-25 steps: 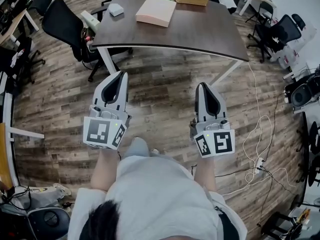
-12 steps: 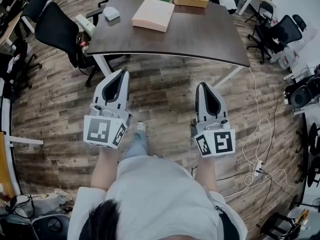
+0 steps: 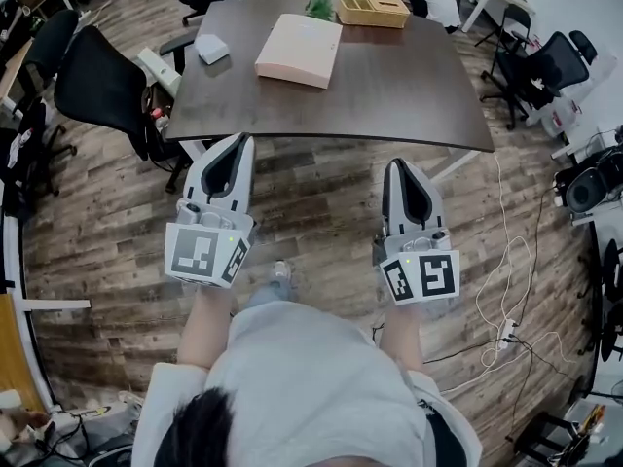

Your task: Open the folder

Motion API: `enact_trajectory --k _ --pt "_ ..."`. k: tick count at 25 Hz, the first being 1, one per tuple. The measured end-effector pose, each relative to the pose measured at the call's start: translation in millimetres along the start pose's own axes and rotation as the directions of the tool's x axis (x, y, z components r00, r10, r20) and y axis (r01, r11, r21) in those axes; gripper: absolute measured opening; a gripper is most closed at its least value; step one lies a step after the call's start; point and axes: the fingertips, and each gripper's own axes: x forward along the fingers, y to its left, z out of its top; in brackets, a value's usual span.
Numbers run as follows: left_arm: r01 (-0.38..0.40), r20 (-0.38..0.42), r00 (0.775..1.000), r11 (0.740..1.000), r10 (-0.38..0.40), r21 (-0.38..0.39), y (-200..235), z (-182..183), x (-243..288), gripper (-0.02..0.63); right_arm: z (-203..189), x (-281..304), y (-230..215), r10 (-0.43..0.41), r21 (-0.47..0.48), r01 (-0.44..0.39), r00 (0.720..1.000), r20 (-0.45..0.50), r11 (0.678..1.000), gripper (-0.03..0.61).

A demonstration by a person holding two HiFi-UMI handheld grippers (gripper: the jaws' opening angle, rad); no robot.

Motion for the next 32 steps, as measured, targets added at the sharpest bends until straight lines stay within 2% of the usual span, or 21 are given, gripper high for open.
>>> enact_trajectory --k 15,24,32 --pt "0.055 0.021 0.998 0.998 -0.055 -0.007 97 -21 79 0.009 -21 113 4 -0.053 -0.004 0.053 0.999 0.011 0.999 0.012" --pt "0.082 0.005 0.997 0.996 -0.081 -0.042 113 -40 110 0.008 -32 134 -11 -0.098 -0.013 0.097 0.995 -0.028 0.995 0.012" --pt "0.063 -0.005 0.998 0.998 -0.063 -0.032 125 -50 142 0.008 -44 171 -30 -0.072 -0.001 0.072 0.997 -0.023 0.997 0.012"
